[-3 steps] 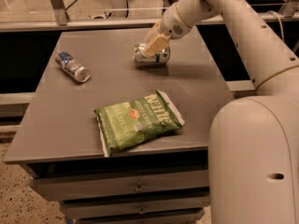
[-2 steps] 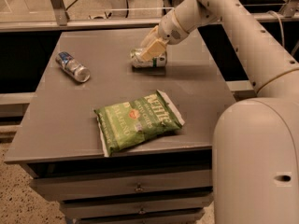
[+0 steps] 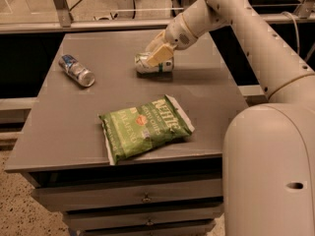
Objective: Pick 7up can
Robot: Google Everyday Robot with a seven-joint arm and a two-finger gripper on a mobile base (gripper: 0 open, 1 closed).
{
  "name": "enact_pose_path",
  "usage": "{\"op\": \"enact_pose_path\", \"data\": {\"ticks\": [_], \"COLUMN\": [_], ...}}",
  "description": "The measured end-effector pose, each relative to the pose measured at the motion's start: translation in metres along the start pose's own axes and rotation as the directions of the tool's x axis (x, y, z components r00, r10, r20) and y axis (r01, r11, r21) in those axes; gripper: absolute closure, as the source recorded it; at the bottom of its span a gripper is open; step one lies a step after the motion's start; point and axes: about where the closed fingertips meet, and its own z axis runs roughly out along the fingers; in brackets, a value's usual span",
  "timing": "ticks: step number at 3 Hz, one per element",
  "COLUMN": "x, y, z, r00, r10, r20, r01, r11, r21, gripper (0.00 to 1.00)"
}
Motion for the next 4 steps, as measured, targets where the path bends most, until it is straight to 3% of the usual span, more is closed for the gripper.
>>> {"op": "enact_pose_path", "data": {"ticks": [2, 4], "x": [0.0022, 0.0064], "y": [0.0022, 0.0037], "z": [0.0003, -0.0003], "r00": [1.000, 0.996], "r10": [-0.015, -0.042], "r20": [-0.028, -0.082], "r01": [0.014, 0.039], "r11": [0.9997, 0.9984], "r21": [-0.020, -0.042], "gripper": [0.05, 0.00]}}
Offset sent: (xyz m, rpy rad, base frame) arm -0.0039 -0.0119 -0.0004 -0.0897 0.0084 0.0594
